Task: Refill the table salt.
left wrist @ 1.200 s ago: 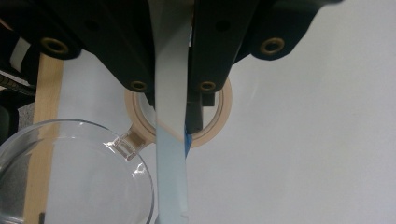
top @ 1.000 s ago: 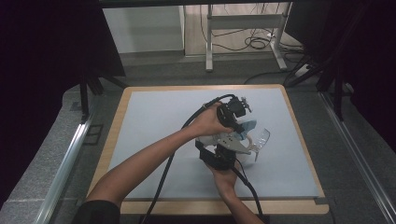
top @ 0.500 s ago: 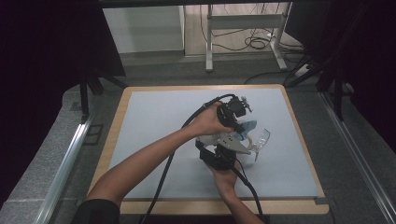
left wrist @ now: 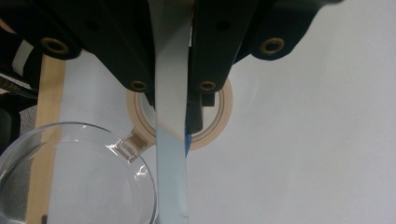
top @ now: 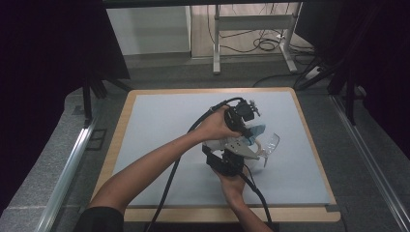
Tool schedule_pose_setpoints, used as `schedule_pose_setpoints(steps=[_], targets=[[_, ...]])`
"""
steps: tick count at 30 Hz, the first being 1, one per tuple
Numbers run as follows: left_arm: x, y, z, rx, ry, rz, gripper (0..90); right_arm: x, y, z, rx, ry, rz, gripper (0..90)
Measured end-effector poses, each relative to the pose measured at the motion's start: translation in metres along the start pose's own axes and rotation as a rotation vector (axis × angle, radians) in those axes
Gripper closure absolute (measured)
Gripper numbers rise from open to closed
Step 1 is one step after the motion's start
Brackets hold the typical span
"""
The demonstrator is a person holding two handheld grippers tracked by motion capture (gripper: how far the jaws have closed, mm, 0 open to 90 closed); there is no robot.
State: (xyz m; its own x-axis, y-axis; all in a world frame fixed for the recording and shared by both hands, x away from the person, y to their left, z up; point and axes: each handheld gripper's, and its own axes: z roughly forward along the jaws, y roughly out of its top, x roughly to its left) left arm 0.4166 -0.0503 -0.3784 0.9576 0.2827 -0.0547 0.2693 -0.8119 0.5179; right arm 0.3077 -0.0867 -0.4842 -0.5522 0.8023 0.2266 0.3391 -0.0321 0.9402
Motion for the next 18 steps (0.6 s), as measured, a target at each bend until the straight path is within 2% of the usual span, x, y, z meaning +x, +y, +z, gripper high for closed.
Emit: schedule_pose_setpoints(steps=[5,11,18], targets=[[0.0000,-0.0002,-0.0004,0.003,0.002,0.000,90.0,0.0002,0.0008,0.0005,-0.002,0.000,0.002,47.7],[-0.0018,0.0018,-0.0015,0.005,0.009,0.006,90.0,0.0010,0.0052,0.0002,-0.009,0.001,0.041,49.0],[-0.0025,0.0029,-0.0023,0.008,0.011,0.008,90.0,0.0014,0.0081,-0.0003,-0.014,0.000,0.047,49.0]])
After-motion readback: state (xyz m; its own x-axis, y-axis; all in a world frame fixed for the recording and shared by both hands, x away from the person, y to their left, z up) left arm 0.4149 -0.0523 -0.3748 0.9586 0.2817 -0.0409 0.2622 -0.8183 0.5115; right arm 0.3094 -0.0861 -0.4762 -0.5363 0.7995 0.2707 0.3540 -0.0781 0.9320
